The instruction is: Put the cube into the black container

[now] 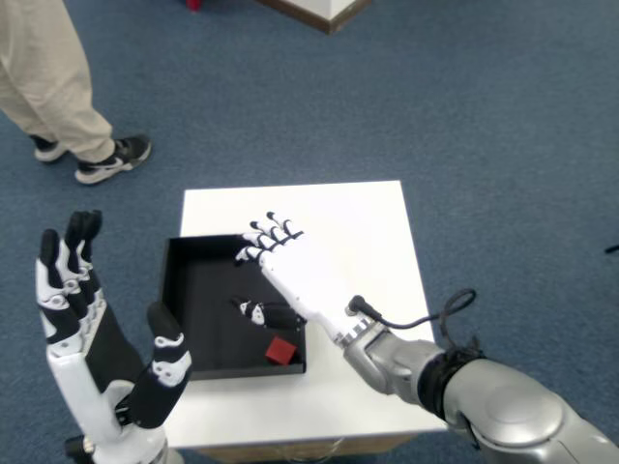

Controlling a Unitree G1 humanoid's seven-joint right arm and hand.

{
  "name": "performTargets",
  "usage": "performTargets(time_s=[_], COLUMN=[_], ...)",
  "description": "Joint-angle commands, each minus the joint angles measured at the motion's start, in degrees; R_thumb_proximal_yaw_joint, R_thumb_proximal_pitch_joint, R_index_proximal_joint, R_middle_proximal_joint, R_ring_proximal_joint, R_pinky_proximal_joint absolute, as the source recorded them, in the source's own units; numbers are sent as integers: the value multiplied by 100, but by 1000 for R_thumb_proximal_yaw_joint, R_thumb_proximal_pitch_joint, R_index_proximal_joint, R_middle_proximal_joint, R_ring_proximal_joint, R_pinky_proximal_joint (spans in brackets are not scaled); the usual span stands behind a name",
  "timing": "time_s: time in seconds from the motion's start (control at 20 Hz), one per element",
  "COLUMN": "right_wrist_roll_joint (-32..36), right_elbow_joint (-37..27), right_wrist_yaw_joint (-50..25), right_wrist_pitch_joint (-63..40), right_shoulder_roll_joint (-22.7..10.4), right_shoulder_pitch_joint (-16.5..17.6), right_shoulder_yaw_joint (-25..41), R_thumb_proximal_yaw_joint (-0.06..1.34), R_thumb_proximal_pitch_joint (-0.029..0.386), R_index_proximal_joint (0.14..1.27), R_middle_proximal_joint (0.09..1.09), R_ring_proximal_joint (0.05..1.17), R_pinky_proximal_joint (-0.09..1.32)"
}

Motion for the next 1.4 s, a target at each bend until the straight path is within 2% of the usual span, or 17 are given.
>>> performTargets(time_s=[0.05,0.3,0.7,0.9,0.95,1.1,1.15,1.3,1.35,1.4], right_wrist_roll_joint=[-172,-451,-677,-582,-377,389,639,1040,1024,1050], right_elbow_joint=[24,146,507,529,455,62,26,-118,-226,-361], right_wrist_yaw_joint=[-135,-358,-1358,-2064,-2148,-2304,-2277,-2176,-2166,-2158], right_wrist_pitch_joint=[0,-130,-683,-1427,-1869,-3863,-4467,-5915,-6257,-6512], right_shoulder_roll_joint=[-15,-25,-78,-130,-204,-805,-965,-1383,-1559,-1689], right_shoulder_pitch_joint=[-257,-135,61,232,359,868,1018,1302,1349,1407], right_shoulder_yaw_joint=[-364,-594,-873,-1060,-1225,-1776,-1913,-2105,-2111,-2106], R_thumb_proximal_yaw_joint=[675,641,629,658,672,678,665,685,580,384], R_thumb_proximal_pitch_joint=[78,77,88,89,91,93,111,237,240,215], R_index_proximal_joint=[631,623,620,614,609,598,588,480,438,367], R_middle_proximal_joint=[309,308,303,309,311,364,374,362,336,281], R_ring_proximal_joint=[230,230,227,237,239,297,310,312,313,313], R_pinky_proximal_joint=[40,32,42,69,75,151,173,186,190,195])
